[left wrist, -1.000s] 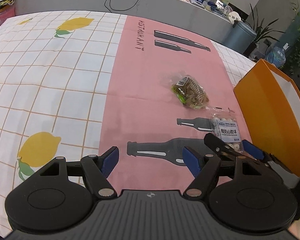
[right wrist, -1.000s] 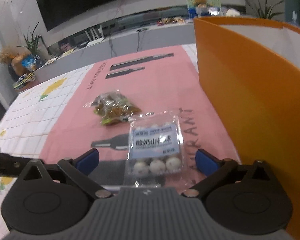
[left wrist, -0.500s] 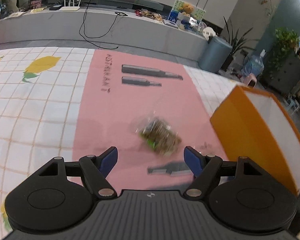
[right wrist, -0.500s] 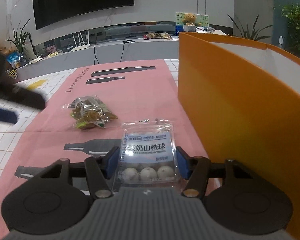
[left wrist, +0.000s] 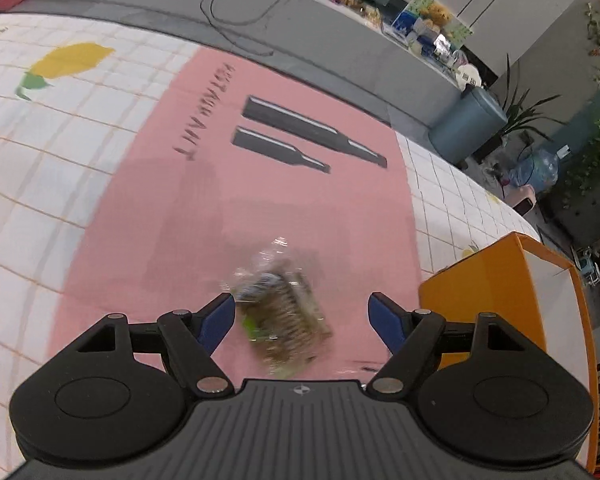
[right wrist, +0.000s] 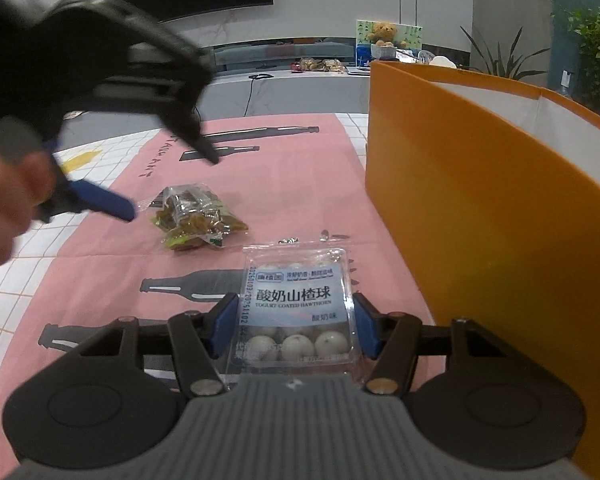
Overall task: Organize snacks
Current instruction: 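Grasp the brown dried snack bag with the left gripper while the right holds the hawthorn pack, then carry the hawthorn pack into the box and open the right gripper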
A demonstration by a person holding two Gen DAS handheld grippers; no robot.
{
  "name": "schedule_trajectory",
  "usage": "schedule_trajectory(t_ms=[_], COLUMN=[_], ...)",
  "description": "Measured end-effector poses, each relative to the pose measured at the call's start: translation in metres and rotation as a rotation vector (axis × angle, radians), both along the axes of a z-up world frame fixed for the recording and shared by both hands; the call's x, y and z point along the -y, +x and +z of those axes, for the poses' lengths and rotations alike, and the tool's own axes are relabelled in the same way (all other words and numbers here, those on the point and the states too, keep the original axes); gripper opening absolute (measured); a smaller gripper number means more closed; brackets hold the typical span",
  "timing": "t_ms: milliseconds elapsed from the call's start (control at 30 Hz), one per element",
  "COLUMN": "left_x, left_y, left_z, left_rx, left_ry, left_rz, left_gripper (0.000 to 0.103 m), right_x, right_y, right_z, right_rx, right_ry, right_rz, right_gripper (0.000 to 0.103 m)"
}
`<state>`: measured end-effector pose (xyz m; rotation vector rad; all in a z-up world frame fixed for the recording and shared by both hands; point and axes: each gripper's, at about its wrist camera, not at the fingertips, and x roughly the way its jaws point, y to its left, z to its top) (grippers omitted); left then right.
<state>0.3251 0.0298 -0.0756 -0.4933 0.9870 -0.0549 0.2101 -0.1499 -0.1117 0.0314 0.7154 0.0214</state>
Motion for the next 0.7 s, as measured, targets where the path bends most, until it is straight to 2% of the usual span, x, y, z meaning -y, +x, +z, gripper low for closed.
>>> schedule_trajectory(t_ms=[133, 233, 267, 333, 367, 400, 467, 567, 700], left_x=[0.009, 0.017, 0.017, 0.013, 0.009, 0.006, 0.001, 0.000, -0.006], left_y=[0.014, 0.023, 0.022, 0.023, 0.022, 0.022, 0.021, 0.015, 0.001], left_z=[-0.007, -0.017, -0.019, -0.020, -0.020, -0.021, -0.021, -0.017, 0.002], left_rx=[-0.019, -0.053, -0.038, -0.028, -0.020, -0.021, -0.019, -0.009, 0.060], left_ry=[-0.006, 0.091, 0.106, 0.098, 0.084, 0.073, 0.054, 0.075, 0.084], left_rz=[-0.023, -0.037, -0.030, -0.017, -0.008, -0.004, -0.011, -0.027, -0.035], left_gripper=[0.088, 0.080, 0.077, 0.068, 0.051, 0.047, 0.044, 0.041, 0.040], right_x=[0.000, -0.001, -0.001, -0.002, -0.002, -0.002, -0.002, -0.002, 0.001], right_y=[0.000, 0.000, 0.000, 0.000, 0.000, 0.000, -0.001, -0.002, -0.003], right_z=[0.000, -0.001, -0.001, -0.001, -0.001, -0.001, -0.002, -0.001, 0.001], right_rx=[0.000, 0.001, 0.001, 0.001, 0.002, 0.003, 0.006, 0.006, 0.008], right_ry=[-0.001, -0.012, -0.016, -0.019, -0.019, -0.018, -0.024, -0.024, 0.002], right_rz=[0.002, 0.004, 0.006, 0.006, 0.005, 0.004, 0.000, 0.002, 0.019], right_gripper=[0.060, 0.060, 0.060, 0.060, 0.060, 0.060, 0.060, 0.059, 0.058])
